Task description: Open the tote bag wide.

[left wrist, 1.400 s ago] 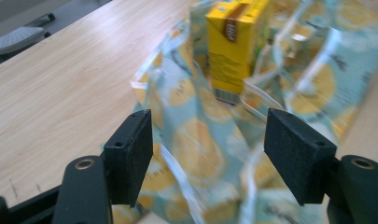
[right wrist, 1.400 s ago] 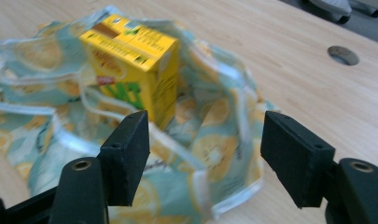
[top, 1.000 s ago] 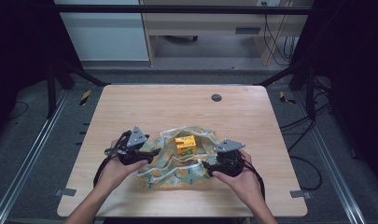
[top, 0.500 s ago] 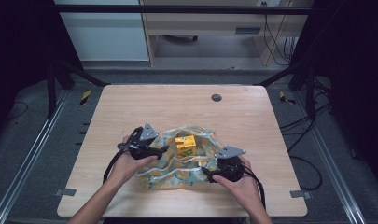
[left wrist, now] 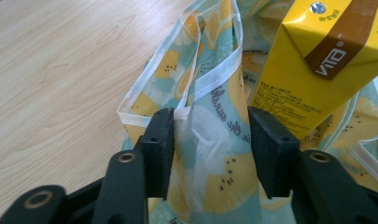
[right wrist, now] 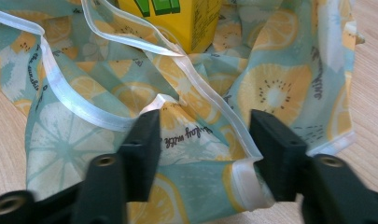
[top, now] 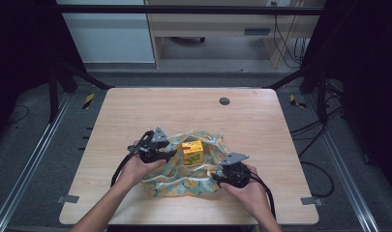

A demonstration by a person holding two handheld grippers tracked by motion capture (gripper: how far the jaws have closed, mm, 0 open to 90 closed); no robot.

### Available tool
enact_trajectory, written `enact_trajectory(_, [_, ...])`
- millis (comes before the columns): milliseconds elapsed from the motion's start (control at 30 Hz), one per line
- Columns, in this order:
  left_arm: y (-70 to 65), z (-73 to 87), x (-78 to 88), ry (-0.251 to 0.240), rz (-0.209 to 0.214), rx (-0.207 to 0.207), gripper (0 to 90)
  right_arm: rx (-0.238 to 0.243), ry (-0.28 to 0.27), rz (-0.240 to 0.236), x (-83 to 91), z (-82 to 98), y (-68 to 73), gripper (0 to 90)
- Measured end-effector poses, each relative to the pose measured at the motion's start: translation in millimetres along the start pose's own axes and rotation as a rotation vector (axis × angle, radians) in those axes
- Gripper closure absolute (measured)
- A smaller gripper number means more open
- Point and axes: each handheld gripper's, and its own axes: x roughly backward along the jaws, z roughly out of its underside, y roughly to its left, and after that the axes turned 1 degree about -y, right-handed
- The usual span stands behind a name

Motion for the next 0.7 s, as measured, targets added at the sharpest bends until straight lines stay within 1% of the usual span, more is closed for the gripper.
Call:
enact_trajectory(33, [-0.3, -0.5, -1.1, 0.01, 0.005, -0.001, 58.3, -0.006, 0.002, -0.005, 0.8, 0.5, -1.0, 55.3])
enact_trajectory(67, [-0.6, -0.9, -1.8, 0.018, 0.008, 0.0, 58.3, -0.006, 0.002, -0.005, 0.8, 0.5, -1.0, 55.3])
enact_trajectory(100, [-1.1, -1.4, -2.7, 0.031, 0.009, -0.007, 60.2, -0.007, 0.005, -0.006, 0.8, 0.8, -1.4, 58.0])
enact_trajectory(133, [-1.6, -1.7, -3.1, 0.032, 0.005, -0.009, 64.5, -0.003, 0.007, -0.011, 0.3, 1.7, -2.2, 61.6])
enact_trajectory(167, [-1.7, -2.0, -3.3, 0.032, 0.003, -0.008, 71.0, -0.008, 0.013, -0.016, -0.3, 2.4, -1.8, 67.2])
enact_trajectory(200, [-1.6, -2.4, -3.4, 0.031, 0.003, -0.007, 71.0, -0.008, 0.013, -0.016, -0.3, 2.4, -1.8, 67.2])
enact_trajectory(267, [-1.6, -3.5, -2.5, 0.019, 0.0, -0.005, 78.5, -0.004, 0.014, -0.022, -1.3, 2.7, -2.2, 73.0])
enact_trajectory(300, [-1.4, -4.4, -1.4, 0.015, -0.002, -0.005, 83.2, 0.004, 0.014, -0.03, -2.1, 2.8, -2.8, 77.8])
enact_trajectory(333, [-1.1, -5.1, -0.3, 0.007, -0.007, -0.002, 84.7, 0.006, 0.016, -0.033, -2.1, 2.7, -3.1, 80.7])
enact_trajectory(367, [-0.4, -6.0, 1.3, -0.004, -0.012, 0.002, 84.7, 0.006, 0.016, -0.033, -2.1, 2.7, -3.1, 80.7])
enact_trajectory(400, [0.5, -6.6, 2.5, -0.01, -0.018, 0.007, 85.8, 0.012, 0.016, -0.038, -2.2, 3.0, -3.6, 84.1])
enact_trajectory(467, [3.7, -7.0, 3.9, -0.02, -0.035, 0.021, 86.9, 0.024, 0.018, -0.037, -1.3, 3.5, -4.7, 87.1])
enact_trajectory(500, [6.0, -6.9, 4.0, -0.02, -0.044, 0.028, 87.0, 0.03, 0.021, -0.035, -0.8, 3.8, -5.1, 87.6])
enact_trajectory(567, [10.5, -5.9, 0.9, -0.011, -0.066, 0.039, 87.3, 0.05, 0.04, -0.011, 1.2, 5.6, -7.5, 88.6])
enact_trajectory(700, [14.1, -4.9, -7.5, -0.012, -0.074, 0.056, 87.3, 0.052, 0.041, 0.002, 2.8, 7.7, -10.8, 88.9])
